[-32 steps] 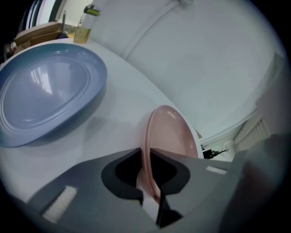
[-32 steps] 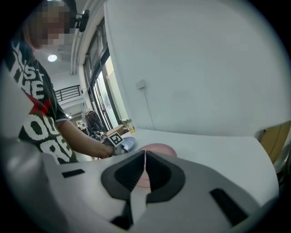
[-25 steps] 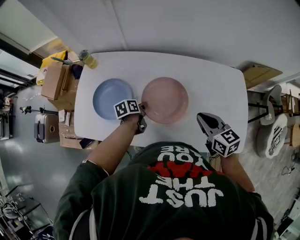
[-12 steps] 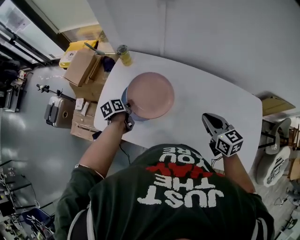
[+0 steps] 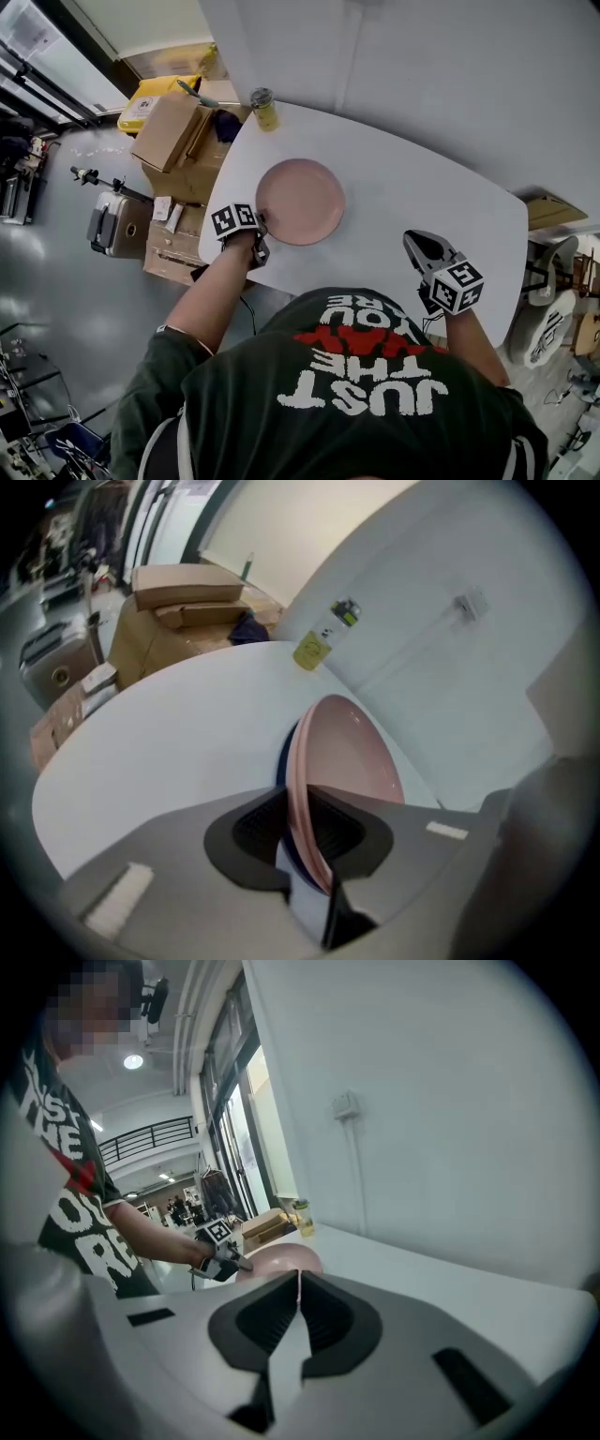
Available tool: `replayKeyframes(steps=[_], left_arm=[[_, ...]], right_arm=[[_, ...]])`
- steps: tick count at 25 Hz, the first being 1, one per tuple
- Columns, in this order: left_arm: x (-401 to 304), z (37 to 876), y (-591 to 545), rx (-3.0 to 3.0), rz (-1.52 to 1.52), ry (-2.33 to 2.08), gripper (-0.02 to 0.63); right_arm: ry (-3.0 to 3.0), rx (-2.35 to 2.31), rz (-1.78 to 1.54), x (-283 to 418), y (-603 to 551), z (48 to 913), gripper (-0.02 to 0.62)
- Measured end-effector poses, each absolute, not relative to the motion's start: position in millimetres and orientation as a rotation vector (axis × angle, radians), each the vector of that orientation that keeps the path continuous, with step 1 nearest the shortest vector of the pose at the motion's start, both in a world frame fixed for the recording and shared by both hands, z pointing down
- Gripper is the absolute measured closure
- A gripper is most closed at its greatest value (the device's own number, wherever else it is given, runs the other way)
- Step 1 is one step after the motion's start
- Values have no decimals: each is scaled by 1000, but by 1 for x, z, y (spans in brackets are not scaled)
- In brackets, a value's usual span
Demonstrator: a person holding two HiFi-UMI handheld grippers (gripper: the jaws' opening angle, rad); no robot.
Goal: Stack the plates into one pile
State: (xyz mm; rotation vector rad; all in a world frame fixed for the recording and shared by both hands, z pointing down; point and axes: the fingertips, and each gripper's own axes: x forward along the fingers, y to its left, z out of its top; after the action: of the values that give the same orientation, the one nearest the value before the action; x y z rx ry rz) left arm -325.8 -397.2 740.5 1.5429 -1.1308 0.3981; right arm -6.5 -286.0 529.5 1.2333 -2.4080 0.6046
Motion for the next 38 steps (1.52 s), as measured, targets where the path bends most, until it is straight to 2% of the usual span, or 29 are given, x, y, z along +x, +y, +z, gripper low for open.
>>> replayKeyframes(steps=[2,4,5,6,8,16,19,20,23,24,32,38], left_arm=[[-320,739,-400,1672,532,-1116,544],[-316,737,-399,1771,657,-1098,503],[-315,737,-398,1804,711,-1097,461],[-316,737,-397,1831,760,-1102,383],[-321,735,-396,1876,808,-1123,304],[-334,637,-355,2063,425,-1297,295],[-324,585,-320,2176,254,-1275,309],[-322,571,-312,2213,216,-1271,350],[-327,544,-296,2273,140,-1273,546],[-329,537,-296,2292,115,-1260,587],[-364,504,-322,2550,-4,-922,598],[-426,477,-333,2665,15,-616,600]], right_arm=[[-2390,1252,606,-8,-284,530,586],[-2379,1268,612,-10,-282,530,586],[-2377,1274,612,-11,-280,531,586],[-2377,1280,612,-12,-278,531,586],[-2385,1295,614,-10,-275,531,586],[-2524,1258,623,22,-260,526,586],[-2601,1232,618,31,-262,520,586],[-2620,1235,611,31,-266,517,586],[-2664,1275,628,21,-269,510,586],[-2676,1285,625,15,-267,507,586],[-2596,1464,555,-70,-272,503,588],[-2489,1698,708,-164,-265,508,589]])
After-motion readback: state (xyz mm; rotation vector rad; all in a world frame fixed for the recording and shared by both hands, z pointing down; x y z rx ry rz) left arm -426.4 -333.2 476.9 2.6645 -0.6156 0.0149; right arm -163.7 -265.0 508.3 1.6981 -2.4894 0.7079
